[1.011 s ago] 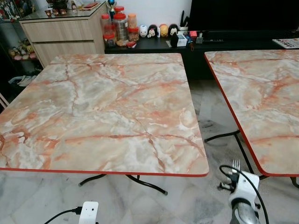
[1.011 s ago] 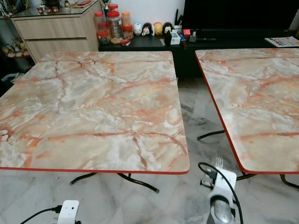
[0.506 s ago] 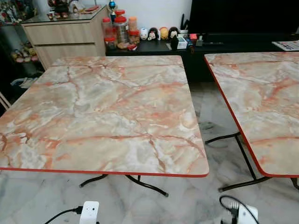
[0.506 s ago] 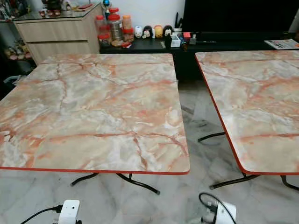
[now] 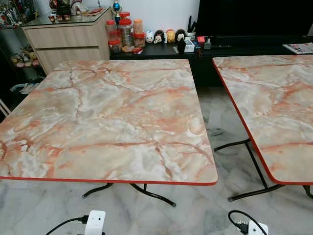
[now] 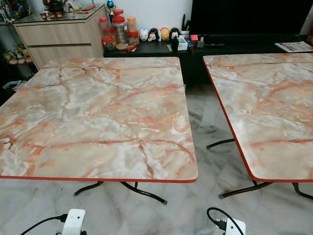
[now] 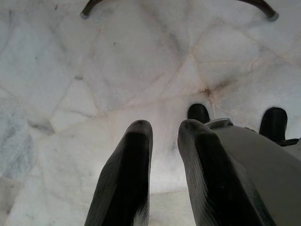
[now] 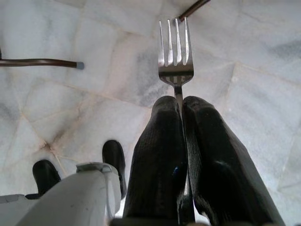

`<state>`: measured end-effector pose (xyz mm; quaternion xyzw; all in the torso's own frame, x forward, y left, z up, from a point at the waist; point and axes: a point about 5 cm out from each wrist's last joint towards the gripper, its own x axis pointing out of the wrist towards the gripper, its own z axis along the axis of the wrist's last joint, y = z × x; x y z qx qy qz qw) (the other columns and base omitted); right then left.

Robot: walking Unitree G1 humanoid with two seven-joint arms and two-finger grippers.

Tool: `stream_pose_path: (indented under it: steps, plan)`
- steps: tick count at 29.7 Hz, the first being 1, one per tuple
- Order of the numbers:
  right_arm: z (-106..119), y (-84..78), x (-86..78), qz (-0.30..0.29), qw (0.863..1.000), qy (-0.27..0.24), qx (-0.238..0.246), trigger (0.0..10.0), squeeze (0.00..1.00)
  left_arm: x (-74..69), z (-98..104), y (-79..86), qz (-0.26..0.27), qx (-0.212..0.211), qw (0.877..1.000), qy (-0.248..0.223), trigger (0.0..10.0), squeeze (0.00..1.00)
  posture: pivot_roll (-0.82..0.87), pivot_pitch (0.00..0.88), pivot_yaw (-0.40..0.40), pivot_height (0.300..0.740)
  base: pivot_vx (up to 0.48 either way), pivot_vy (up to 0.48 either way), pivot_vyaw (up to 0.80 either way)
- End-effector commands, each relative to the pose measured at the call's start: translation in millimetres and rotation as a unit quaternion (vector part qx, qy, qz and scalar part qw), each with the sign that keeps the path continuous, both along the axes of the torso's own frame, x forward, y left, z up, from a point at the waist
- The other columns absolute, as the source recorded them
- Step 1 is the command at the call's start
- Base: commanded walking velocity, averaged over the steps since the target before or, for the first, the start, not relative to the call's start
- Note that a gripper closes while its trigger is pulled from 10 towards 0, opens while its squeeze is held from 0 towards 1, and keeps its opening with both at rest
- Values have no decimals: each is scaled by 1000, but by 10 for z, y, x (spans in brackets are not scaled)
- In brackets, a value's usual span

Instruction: Setting the table

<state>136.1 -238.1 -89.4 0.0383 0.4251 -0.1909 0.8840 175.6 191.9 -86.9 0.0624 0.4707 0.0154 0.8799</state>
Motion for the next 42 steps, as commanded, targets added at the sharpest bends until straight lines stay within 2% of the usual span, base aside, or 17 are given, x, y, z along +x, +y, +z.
stream_pose_path:
  steps: [1, 10, 42]
  plan:
    - [6, 1, 12, 0, 1000, -6, 2, 10000, 0, -17, -9, 5, -7, 8, 1000, 7, 10000, 0, -58, 0, 28, 740, 0, -368, 0]
    - [6, 24, 23, 4, 1000, -9, 4, 10000, 0, -59, -26, 14, -5, 9, 1000, 12, 10000, 0, -62, 0, 27, 740, 0, -363, 0]
    - [44, 43, 111, 9, 999, -32, 2, 10000, 0, -58, -22, 38, -24, 13, 1000, 15, 10000, 0, -75, 0, 39, 740, 0, -311, 0]
